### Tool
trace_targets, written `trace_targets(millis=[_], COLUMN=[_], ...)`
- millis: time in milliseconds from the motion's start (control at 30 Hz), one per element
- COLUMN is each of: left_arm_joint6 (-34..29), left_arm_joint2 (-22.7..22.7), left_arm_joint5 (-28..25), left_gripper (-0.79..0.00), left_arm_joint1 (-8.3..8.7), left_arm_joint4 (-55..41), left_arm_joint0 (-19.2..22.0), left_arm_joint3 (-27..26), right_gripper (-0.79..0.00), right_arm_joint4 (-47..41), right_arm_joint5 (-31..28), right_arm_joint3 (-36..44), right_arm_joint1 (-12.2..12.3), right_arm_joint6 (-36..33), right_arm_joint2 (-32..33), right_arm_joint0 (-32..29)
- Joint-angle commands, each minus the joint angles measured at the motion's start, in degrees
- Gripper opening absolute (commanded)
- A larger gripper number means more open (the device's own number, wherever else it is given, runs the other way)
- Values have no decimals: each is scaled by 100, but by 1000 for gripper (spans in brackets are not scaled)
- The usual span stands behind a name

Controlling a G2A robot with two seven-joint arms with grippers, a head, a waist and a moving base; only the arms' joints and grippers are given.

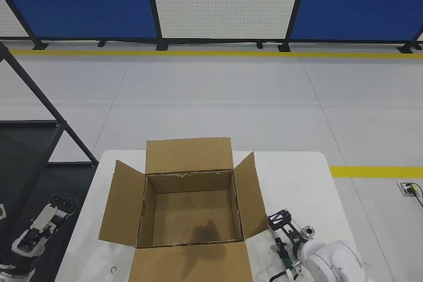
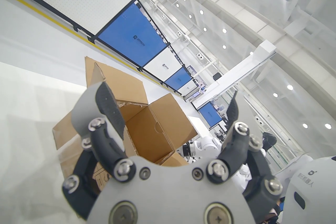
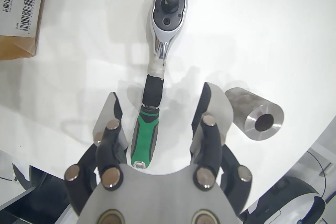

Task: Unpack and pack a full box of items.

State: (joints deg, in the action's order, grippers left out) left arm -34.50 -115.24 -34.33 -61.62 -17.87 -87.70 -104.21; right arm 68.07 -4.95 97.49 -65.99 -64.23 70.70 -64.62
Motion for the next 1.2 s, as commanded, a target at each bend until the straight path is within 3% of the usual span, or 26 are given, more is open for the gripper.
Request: trace_targets(millis=[0, 333, 400, 467, 533, 767, 1167], left_arm_joint6=[0, 0, 0, 0, 0, 0, 0], left_arm_joint2=[0, 0, 0, 0, 0, 0, 0], left_arm_joint5=[0, 0, 0, 0, 0, 0, 0], left_gripper=[0, 0, 0, 0, 0, 0, 0], left_arm_joint1=[0, 0, 0, 0, 0, 0, 0], left_arm_joint4=[0, 0, 0, 0, 0, 0, 0], left_arm_joint0=[0, 0, 0, 0, 0, 0, 0], left_arm_joint3=[0, 0, 0, 0, 0, 0, 0], right_gripper=[-465, -477, -523, -625, -785, -785, -785], right_arm_joint4=[-69, -268, -298, -319, -329, -322, -349], right_arm_joint5=[60, 59, 46, 43, 49, 129, 144], right_arm_joint3=[-99, -428, -461, -482, -489, -324, 823], right_arm_joint1=[-14, -50, -54, -56, -56, -32, 98], right_arm_joint6=[13, -39, -48, -39, -29, 103, 225], right_arm_joint2=[-17, -104, -118, -121, -115, 44, 911], right_arm_joint0=[62, 268, 287, 291, 283, 164, -304])
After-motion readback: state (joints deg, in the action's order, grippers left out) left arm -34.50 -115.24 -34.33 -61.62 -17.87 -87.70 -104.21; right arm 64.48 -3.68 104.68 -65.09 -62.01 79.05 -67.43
